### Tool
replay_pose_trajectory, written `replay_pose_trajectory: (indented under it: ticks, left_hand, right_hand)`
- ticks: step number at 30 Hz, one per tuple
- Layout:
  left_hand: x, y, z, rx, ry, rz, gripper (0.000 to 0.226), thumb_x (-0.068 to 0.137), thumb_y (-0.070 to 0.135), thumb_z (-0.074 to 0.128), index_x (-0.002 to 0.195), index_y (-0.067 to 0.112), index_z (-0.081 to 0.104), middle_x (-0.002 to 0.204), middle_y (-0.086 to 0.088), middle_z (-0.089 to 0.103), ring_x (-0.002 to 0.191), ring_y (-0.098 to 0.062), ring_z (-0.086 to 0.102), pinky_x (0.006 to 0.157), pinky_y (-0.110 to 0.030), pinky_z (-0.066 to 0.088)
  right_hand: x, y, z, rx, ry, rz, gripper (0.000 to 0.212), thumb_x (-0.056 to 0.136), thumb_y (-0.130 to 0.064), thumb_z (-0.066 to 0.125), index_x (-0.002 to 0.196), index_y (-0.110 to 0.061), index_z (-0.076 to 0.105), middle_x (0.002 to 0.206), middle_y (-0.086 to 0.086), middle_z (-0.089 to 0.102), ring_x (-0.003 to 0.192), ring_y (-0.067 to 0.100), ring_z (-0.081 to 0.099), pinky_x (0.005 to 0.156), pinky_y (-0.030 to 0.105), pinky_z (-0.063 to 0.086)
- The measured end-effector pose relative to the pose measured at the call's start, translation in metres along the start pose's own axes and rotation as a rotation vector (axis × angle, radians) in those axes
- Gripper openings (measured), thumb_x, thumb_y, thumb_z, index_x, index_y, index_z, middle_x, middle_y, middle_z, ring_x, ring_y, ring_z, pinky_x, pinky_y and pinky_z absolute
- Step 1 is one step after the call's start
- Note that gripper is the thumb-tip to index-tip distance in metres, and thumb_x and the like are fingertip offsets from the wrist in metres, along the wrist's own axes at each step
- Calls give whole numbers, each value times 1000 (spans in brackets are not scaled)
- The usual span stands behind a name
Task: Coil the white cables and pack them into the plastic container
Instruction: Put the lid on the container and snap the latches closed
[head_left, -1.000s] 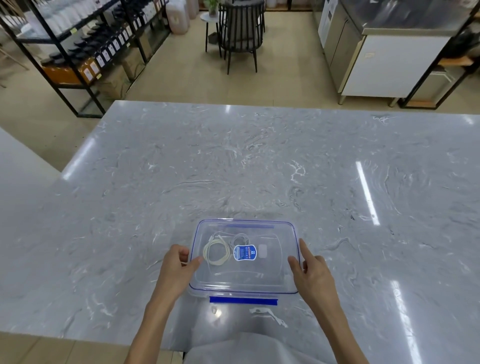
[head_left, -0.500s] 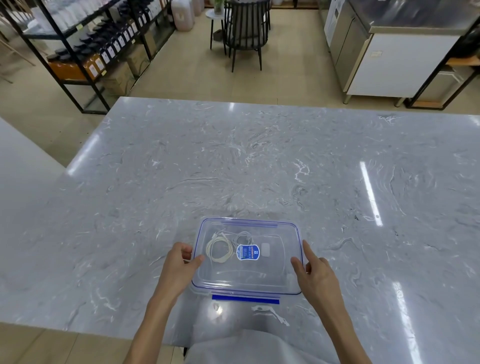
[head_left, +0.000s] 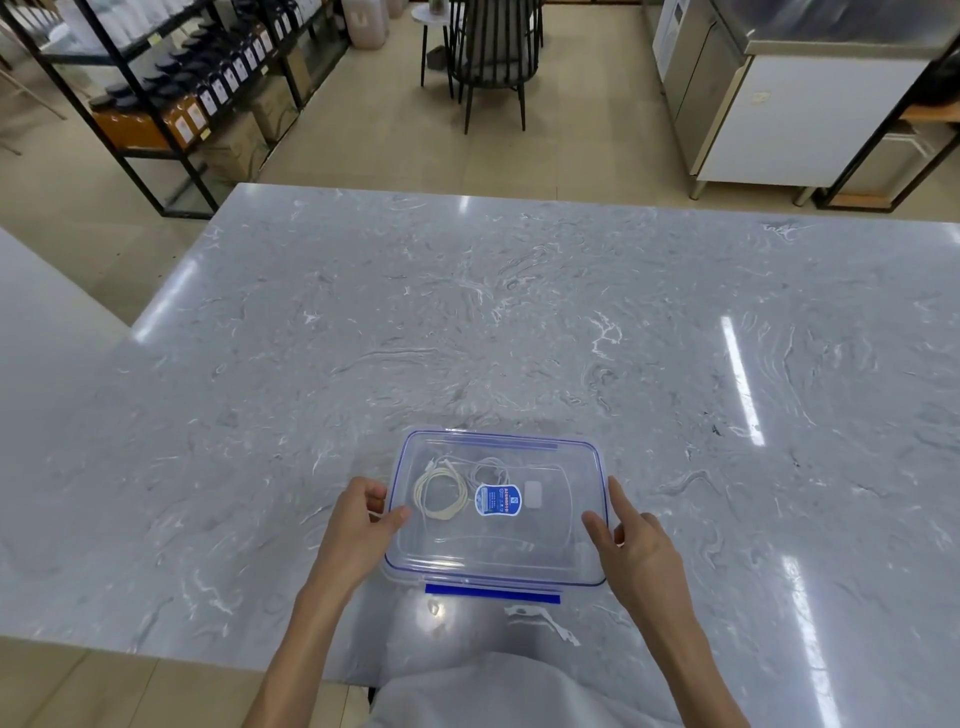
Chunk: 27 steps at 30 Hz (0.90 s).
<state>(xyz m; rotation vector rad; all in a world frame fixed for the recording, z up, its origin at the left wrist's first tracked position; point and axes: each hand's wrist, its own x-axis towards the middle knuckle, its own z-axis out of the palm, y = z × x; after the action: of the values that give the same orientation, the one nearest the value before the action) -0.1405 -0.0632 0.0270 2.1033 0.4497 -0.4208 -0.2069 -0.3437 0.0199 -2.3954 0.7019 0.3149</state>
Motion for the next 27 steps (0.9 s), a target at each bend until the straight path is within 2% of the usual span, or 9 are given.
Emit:
replay_pose_trajectory:
  ticks: [5, 11, 16, 19, 21, 24, 26, 27]
  left_hand:
    - [3, 6, -1, 35, -58, -13, 28, 91, 17, 67, 111, 17, 48, 106, -4, 58, 91, -20, 59, 75, -30, 48]
    - [11, 14, -1, 99, -106, -38, 32, 93, 13, 64, 116, 15, 43, 116, -10, 55, 101, -26, 59, 84, -37, 53]
    - [13, 11, -1, 151, -98, -16, 32, 93, 15, 64, 115, 18, 41, 118, -9, 52, 101, -25, 59, 87, -41, 55]
    - [14, 5, 1, 203, -107, 20, 33, 93, 16, 63, 113, 21, 37, 125, -11, 44, 102, -24, 55, 92, -42, 52]
    - [15, 4, 0, 203, -125, 16, 36, 93, 17, 64, 115, 23, 35, 128, -11, 41, 102, -24, 54, 92, -42, 53]
    - [21, 9, -4, 185, -195, -45, 53, 91, 15, 66, 131, 23, 32, 134, -12, 37, 111, -28, 53, 92, -48, 55]
    - [22, 15, -5, 261, -234, -5, 79, 90, 13, 68, 148, 29, 17, 144, -12, 27, 123, -32, 45, 101, -51, 47]
    - [23, 20, -4, 352, -248, 40, 90, 89, 12, 68, 152, 32, 6, 149, -11, 19, 131, -34, 37, 108, -51, 40]
  right_hand:
    - [-3, 1, 0, -19, -37, -8, 63, 97, -56, 33, 154, -38, 12, 118, 8, 55, 99, 22, 62, 89, 35, 54]
    - [0, 1, -1, 19, -93, -12, 69, 93, -59, 36, 154, -37, 10, 121, 13, 56, 100, 26, 63, 89, 42, 58]
    - [0, 8, 7, 45, -65, -21, 66, 94, -59, 33, 153, -41, 7, 115, 11, 53, 82, 17, 55, 77, 34, 57]
    - [-9, 8, 21, 108, 3, -58, 55, 97, -55, 31, 147, -51, 8, 118, 17, 52, 82, 21, 49, 70, 41, 50]
    - [-12, 7, 25, 154, 58, -60, 50, 97, -53, 28, 144, -53, 11, 120, 19, 54, 88, 29, 51, 74, 47, 47]
    - [-11, 5, 24, 98, 31, -59, 51, 98, -51, 23, 147, -48, 8, 121, 20, 56, 97, 39, 58, 78, 51, 48]
    - [-11, 5, 23, -24, 44, -41, 54, 99, -49, 22, 150, -41, 5, 124, 23, 54, 100, 41, 57, 80, 51, 50]
    - [-11, 4, 22, -126, 102, -49, 57, 100, -47, 24, 153, -36, 5, 131, 24, 50, 107, 42, 55, 86, 52, 51]
